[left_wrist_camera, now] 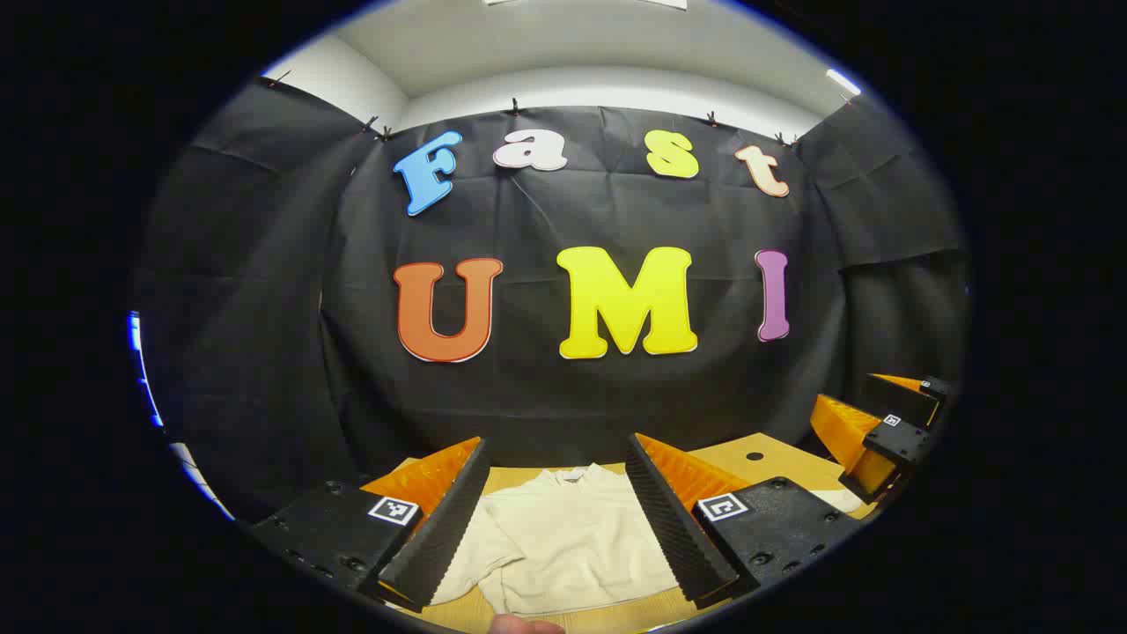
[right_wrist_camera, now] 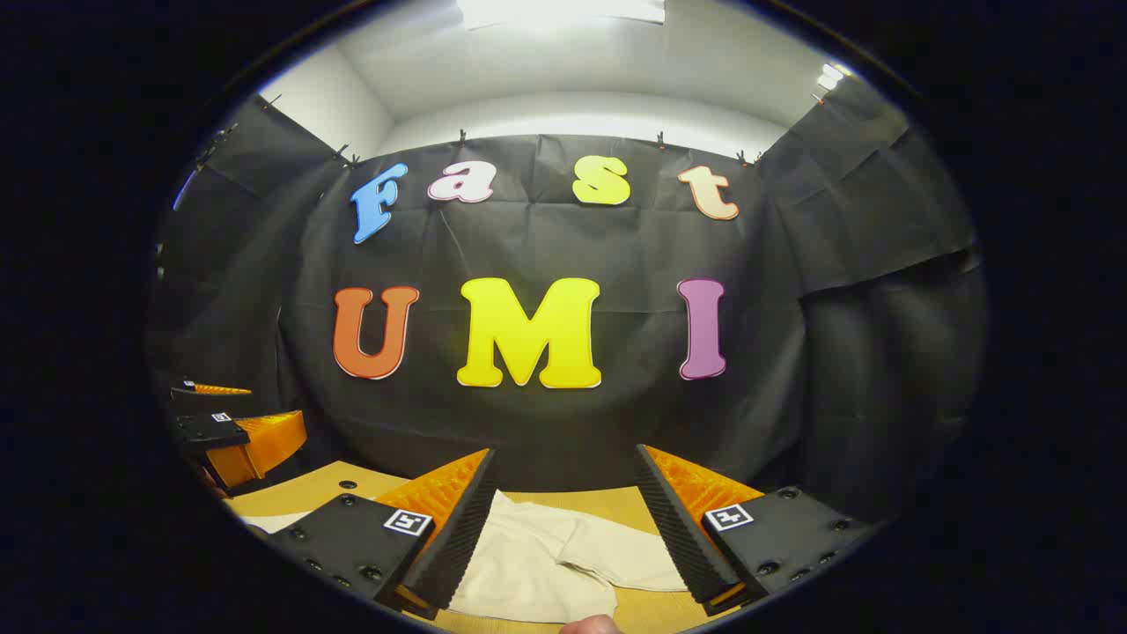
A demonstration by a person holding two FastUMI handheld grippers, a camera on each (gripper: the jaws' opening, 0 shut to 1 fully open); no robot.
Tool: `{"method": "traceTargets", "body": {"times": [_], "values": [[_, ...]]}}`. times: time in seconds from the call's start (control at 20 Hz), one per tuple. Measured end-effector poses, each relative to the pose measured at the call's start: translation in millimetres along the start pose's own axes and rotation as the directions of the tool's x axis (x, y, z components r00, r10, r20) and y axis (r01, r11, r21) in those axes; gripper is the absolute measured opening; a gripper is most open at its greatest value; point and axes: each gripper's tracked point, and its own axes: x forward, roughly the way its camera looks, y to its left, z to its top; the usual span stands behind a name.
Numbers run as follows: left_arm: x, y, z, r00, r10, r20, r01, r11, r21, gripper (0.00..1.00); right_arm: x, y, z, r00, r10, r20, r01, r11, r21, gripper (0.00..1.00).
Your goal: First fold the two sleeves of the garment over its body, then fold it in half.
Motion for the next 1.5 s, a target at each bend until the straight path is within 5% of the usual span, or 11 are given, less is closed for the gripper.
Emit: {"method": "traceTargets", "body": {"times": [0.3, 0.7, 1.25, 1.5], "values": [[16, -20, 1, 0.998, -0.057, 0.012, 0.057, 0.998, -0.018, 0.99, 12, -41, 1, 0.997, -0.076, 0.001, 0.075, 0.996, 0.051, 0.96], [33, -13, -9, 0.999, -0.046, 0.006, 0.046, 0.999, -0.004, 0.99, 19, -98, 1, 0.986, -0.161, 0.035, 0.161, 0.987, 0.001, 0.96], [11, 1, -34, 0.999, 0.018, -0.038, -0.017, 1.0, 0.017, 0.99, -2, -114, -45, 0.993, -0.074, -0.093, 0.071, 0.997, -0.028, 0.96], [9, 5, -47, 0.996, 0.05, -0.08, -0.05, 0.999, 0.005, 0.99, 5, -174, -70, 0.972, -0.139, -0.188, 0.135, 0.99, -0.034, 0.94]]}}
